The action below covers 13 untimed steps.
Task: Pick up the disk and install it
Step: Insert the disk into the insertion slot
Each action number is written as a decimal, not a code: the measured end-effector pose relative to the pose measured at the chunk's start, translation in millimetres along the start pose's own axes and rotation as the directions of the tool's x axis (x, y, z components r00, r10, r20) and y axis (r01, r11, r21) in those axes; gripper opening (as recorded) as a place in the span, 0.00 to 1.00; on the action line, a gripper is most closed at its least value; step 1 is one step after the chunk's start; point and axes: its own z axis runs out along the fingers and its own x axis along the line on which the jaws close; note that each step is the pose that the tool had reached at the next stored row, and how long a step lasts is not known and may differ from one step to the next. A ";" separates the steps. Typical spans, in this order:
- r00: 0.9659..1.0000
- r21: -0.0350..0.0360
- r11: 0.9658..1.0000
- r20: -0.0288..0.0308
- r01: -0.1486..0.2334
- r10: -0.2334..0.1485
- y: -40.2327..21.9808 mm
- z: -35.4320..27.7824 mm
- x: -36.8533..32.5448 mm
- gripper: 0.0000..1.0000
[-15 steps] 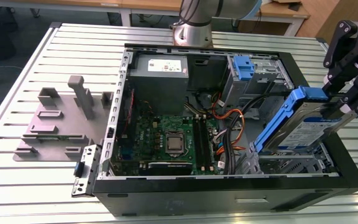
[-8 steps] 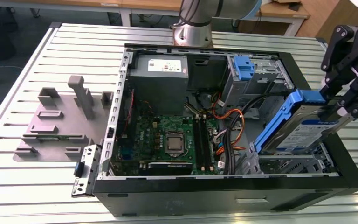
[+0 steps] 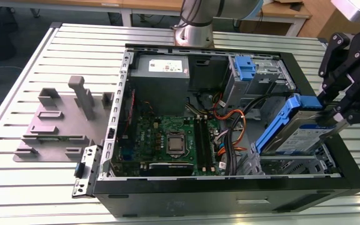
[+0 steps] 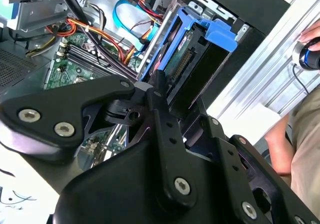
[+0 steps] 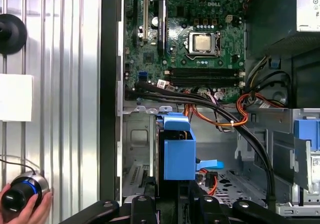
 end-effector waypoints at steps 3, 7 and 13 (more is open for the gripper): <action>1.000 0.000 1.000 0.000 -0.001 0.001 -0.1 4.9 0.3 0.35; 1.000 0.000 1.000 0.000 -0.001 0.001 -0.2 11.9 0.5 0.35; 1.000 0.000 1.000 0.000 -0.001 0.001 -0.3 22.8 1.3 0.35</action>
